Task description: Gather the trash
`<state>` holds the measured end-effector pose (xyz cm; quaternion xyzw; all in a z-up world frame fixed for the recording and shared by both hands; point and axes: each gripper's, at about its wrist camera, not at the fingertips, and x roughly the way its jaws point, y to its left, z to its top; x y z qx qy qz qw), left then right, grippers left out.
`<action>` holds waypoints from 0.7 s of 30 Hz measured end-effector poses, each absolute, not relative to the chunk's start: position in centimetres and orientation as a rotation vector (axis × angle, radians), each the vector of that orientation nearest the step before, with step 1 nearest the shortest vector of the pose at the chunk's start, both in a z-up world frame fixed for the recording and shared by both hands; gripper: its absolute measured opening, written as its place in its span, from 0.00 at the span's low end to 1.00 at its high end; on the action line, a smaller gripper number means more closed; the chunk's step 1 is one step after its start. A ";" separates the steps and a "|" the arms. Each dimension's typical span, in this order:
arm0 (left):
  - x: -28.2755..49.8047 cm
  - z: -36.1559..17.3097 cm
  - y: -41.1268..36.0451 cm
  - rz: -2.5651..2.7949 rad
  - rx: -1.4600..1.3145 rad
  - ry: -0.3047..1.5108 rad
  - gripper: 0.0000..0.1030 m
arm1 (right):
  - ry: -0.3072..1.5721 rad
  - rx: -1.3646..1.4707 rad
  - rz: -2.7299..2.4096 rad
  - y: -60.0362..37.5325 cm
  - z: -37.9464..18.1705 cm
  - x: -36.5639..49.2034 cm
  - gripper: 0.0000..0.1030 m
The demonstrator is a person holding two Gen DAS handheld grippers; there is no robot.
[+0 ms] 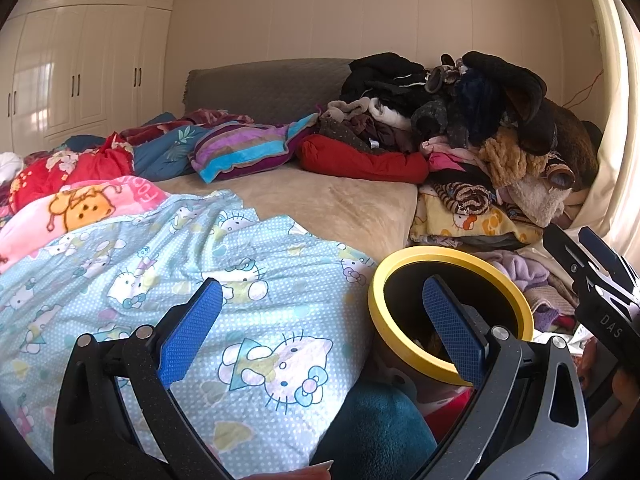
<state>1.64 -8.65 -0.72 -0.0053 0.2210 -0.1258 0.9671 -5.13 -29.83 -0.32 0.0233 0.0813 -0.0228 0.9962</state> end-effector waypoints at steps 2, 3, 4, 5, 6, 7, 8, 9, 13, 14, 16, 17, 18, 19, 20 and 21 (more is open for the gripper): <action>1.7 -0.7 -8.5 -0.252 -0.012 0.446 0.89 | 0.162 0.048 -0.046 -30.0 -0.4 -5.1 0.94; 1.7 -0.8 -8.4 -0.250 -0.012 0.447 0.89 | 0.163 0.049 -0.045 -29.9 -0.4 -5.1 0.94; 1.8 -0.9 -8.3 -0.245 -0.011 0.449 0.89 | 0.167 0.051 -0.044 -30.0 -0.5 -5.1 0.94; 1.9 -1.0 -8.2 -0.237 -0.008 0.452 0.89 | 0.175 0.051 -0.041 -29.9 -0.6 -5.0 0.94; 2.0 -1.1 -7.9 -0.228 -0.010 0.460 0.89 | 0.184 0.051 -0.038 -29.7 -0.6 -4.8 0.94; 2.2 -1.2 -7.6 -0.219 -0.016 0.466 0.89 | 0.188 0.053 -0.031 -29.6 -0.6 -4.5 0.94; 2.4 -1.1 -7.1 -0.202 -0.026 0.468 0.89 | 0.192 0.049 -0.021 -29.3 -0.5 -4.2 0.94; 2.6 -1.1 -6.6 -0.186 -0.035 0.473 0.89 | 0.196 0.042 -0.008 -28.8 -0.4 -3.7 0.94; 3.5 -0.3 -1.9 -0.068 -0.118 0.477 0.89 | 0.226 0.051 0.102 -25.1 0.6 -1.2 0.94; 3.6 -0.1 0.1 -0.025 -0.143 0.476 0.89 | 0.235 0.055 0.141 -23.7 0.9 -0.6 0.94; 3.5 0.1 3.7 0.065 -0.180 0.472 0.89 | 0.269 0.054 0.256 -19.2 1.6 0.9 0.94; 3.1 -0.1 7.2 0.137 -0.209 0.476 0.89 | 0.279 0.055 0.300 -17.3 1.7 1.4 0.94; 2.7 -0.3 9.4 0.194 -0.219 0.481 0.89 | 0.304 0.049 0.376 -14.2 1.8 2.2 0.94; 2.0 -0.8 12.8 0.291 -0.228 0.497 0.89 | 0.337 0.034 0.452 -11.0 1.8 2.8 0.94; 1.2 -1.3 16.1 0.387 -0.241 0.516 0.89 | 0.391 0.009 0.539 -6.8 1.3 3.5 0.94; 0.5 -1.9 18.7 0.469 -0.251 0.534 0.89 | 0.431 -0.010 0.591 -4.0 0.9 3.9 0.94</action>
